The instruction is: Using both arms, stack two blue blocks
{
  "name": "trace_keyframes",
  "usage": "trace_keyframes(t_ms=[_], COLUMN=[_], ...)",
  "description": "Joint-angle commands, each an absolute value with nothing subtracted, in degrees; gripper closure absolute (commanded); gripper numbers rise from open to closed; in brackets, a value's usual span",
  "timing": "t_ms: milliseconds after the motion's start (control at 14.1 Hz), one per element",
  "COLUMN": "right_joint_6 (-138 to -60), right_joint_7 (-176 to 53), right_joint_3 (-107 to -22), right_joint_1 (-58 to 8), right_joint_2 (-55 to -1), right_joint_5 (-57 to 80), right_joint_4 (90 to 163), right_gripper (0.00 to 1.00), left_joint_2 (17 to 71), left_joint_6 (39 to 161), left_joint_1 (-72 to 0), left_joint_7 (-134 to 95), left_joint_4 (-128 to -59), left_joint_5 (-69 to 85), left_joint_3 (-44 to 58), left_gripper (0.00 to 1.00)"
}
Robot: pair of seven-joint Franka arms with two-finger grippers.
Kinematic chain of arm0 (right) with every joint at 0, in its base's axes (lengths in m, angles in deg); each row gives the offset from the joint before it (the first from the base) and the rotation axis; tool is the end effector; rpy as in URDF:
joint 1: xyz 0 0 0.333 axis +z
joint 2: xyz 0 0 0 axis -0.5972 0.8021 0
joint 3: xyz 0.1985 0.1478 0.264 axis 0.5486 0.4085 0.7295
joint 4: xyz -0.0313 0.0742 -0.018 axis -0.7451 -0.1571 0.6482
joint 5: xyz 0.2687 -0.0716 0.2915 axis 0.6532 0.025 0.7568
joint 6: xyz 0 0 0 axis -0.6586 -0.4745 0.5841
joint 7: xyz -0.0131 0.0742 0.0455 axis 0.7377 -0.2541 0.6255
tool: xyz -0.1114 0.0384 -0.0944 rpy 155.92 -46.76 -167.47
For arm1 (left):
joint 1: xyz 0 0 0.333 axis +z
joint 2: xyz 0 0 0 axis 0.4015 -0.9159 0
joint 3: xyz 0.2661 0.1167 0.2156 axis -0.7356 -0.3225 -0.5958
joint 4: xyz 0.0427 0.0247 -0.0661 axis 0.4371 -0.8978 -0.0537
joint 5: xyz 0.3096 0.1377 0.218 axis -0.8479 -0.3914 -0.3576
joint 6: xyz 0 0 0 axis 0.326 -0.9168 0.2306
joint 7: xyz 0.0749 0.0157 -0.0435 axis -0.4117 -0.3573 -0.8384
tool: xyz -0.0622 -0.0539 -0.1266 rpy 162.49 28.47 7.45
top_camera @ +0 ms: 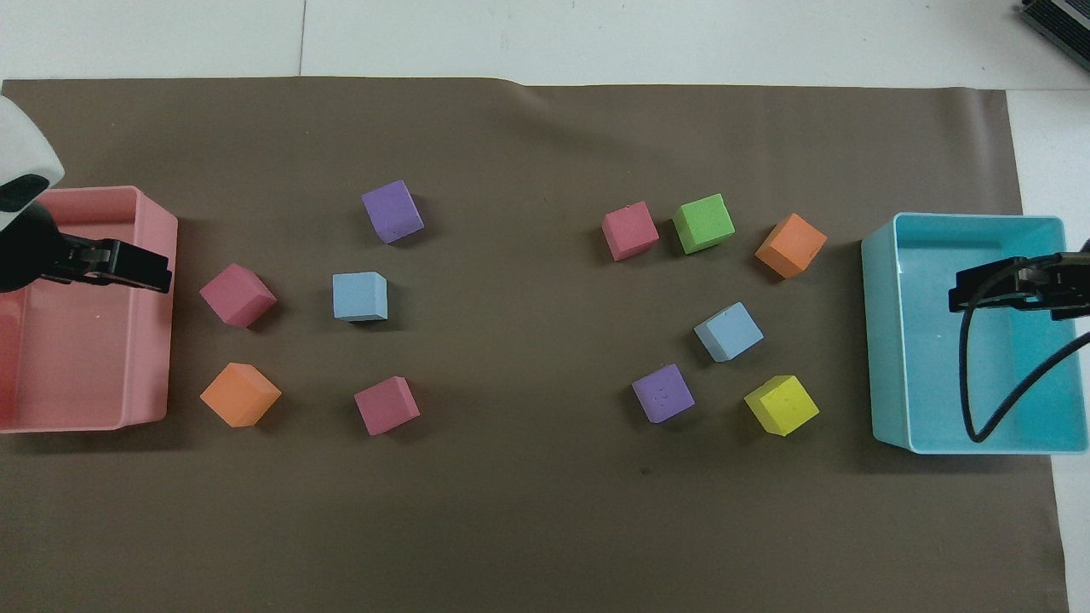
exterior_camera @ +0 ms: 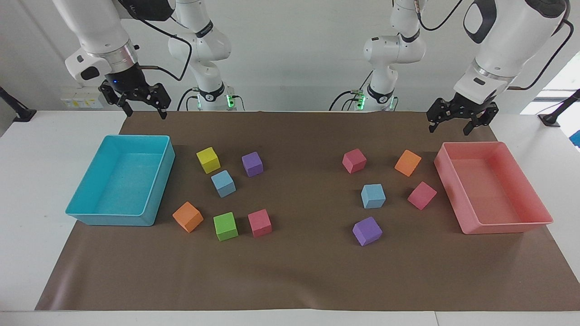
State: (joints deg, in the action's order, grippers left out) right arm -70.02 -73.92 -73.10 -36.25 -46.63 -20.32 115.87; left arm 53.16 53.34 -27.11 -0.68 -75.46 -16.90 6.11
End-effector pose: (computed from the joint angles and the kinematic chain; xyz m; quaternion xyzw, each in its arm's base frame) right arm 0.5391 -0.0154 0.6332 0.9987 -0.0502 -0.0084 0.0083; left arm 0.5651 -0.0582 0.6163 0.9969 -0.0786 -0.0011 0.0061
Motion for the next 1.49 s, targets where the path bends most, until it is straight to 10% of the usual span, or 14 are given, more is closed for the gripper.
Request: trace_keyframes(t_ms=[0,781,1421], right_joint_6=[-71.4,-74.4,-94.3], right_joint_7=[-73.5,-69.7,-50.4], right_joint_3=[-72.8,-72.6,-72.5], right_joint_1=[-36.6,-36.6,-29.9], right_joint_2=[-48.2,-48.6,-42.1], right_joint_5=[-19.3,-16.5,-16.4], right_joint_4=[117.8,124.3,135.9], right_gripper=[0.00,0.00,0.00], left_joint_2=[53.1,53.1,53.1], left_joint_6=[52.2,52.2,52.2], left_joint_1=[-26.5,-26.5,-26.5], left_joint_7=[-0.9,-0.9,-0.9], left_joint_4=[-74.5,-74.5,-74.5], left_joint_5=[-17.5,-17.5,-17.5], left_joint_3=[6.5,6.5,6.5], left_gripper=[0.00,0.00,0.00])
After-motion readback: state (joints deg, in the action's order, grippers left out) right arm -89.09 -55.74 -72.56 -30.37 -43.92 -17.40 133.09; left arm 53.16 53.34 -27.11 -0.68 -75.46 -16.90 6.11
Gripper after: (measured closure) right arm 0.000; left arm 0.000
